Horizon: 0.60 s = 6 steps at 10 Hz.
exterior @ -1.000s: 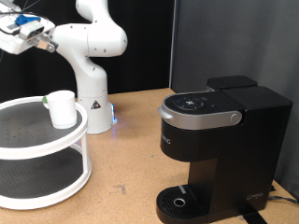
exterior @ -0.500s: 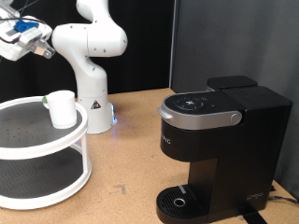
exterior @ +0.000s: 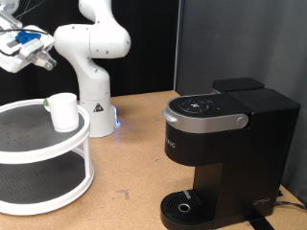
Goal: Make a cup of coffee with the keurig machine
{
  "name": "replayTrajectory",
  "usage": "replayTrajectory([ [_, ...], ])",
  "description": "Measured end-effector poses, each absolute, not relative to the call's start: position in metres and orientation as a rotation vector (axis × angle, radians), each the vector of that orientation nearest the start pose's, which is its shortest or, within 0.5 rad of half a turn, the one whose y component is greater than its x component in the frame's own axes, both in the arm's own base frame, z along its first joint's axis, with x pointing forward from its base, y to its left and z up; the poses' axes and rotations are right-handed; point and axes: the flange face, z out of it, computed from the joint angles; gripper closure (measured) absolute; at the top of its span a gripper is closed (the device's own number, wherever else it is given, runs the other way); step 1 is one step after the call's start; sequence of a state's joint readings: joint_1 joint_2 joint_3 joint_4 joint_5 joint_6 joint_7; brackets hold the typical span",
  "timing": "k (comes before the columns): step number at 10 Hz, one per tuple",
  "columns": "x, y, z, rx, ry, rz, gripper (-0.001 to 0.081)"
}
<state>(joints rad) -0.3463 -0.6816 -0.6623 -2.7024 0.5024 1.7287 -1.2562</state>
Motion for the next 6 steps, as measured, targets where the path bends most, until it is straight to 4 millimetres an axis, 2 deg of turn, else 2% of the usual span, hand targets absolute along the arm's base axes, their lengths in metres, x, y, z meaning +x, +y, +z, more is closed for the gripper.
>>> replayTrajectory([
  [2,0.208,-0.232,0.386,-2.251,-0.299,-0.695,0.0806],
  [3,0.204,-0.235,0.380,-2.258,-0.300,-0.723,0.0768],
  [4,0.197,-0.238,0.374,-2.256,-0.301,-0.754,0.0768],
  [5,0.190,-0.242,0.368,-2.253,-0.299,-0.788,0.0588],
  [6,0.184,-0.245,0.362,-2.255,-0.290,-0.816,0.0588],
])
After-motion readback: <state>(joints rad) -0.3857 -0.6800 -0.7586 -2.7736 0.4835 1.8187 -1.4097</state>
